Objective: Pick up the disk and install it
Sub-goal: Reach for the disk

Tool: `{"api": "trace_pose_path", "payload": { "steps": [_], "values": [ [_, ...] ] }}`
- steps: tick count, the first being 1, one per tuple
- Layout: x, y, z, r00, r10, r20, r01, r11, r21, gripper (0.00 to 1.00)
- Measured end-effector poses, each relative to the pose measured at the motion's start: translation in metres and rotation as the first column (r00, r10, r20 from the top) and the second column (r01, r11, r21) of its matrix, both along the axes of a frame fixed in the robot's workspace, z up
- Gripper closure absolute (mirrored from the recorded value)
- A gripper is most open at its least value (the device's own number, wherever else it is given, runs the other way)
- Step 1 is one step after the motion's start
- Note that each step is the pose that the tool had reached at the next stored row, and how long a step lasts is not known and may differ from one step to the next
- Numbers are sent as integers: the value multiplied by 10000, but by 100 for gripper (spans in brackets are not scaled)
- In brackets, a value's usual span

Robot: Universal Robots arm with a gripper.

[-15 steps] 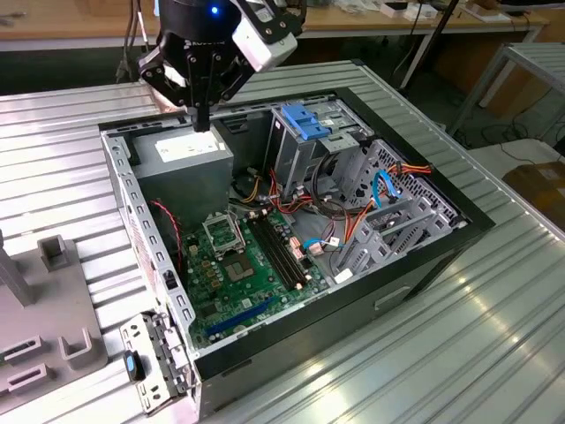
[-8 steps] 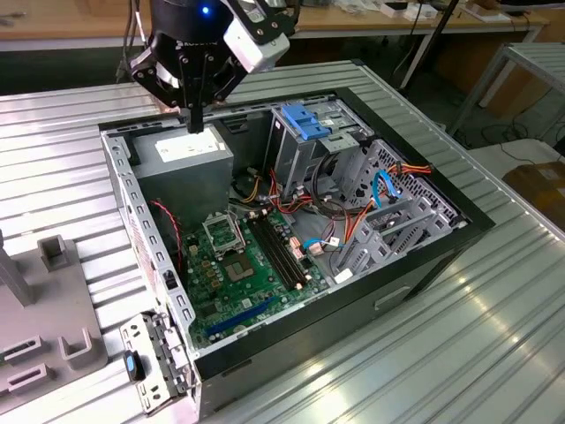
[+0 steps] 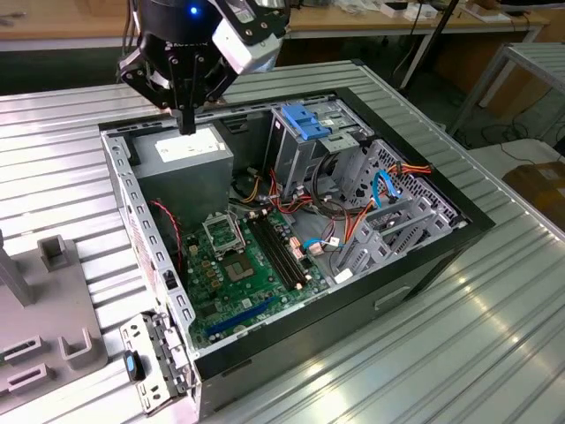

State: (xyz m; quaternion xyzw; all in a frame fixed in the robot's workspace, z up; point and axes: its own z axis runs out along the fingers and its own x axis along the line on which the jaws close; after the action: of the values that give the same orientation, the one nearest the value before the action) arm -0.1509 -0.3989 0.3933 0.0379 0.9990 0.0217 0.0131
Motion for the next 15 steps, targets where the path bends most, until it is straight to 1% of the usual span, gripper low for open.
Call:
{"api": "trace_pose_path", "payload": {
  "steps": [1, 5, 9, 11, 12, 14, 15],
  "values": [
    [-58, 0, 0, 10000, 0, 0, 0, 10000, 0, 89],
    [-172, 0, -1, 10000, -1, 1, 1, 10000, 1, 89],
    [-347, 0, -1, 10000, 0, 0, 0, 10000, 0, 89],
    [-410, 0, -1, 10000, 0, 1, 0, 10000, 1, 89],
    [-468, 0, -1, 10000, 1, 1, -1, 10000, 0, 89],
    [-546, 0, -1, 10000, -1, 0, 1, 10000, 0, 89],
    [-608, 0, -1, 10000, 0, 0, 0, 10000, 0, 89]
  ]
}}
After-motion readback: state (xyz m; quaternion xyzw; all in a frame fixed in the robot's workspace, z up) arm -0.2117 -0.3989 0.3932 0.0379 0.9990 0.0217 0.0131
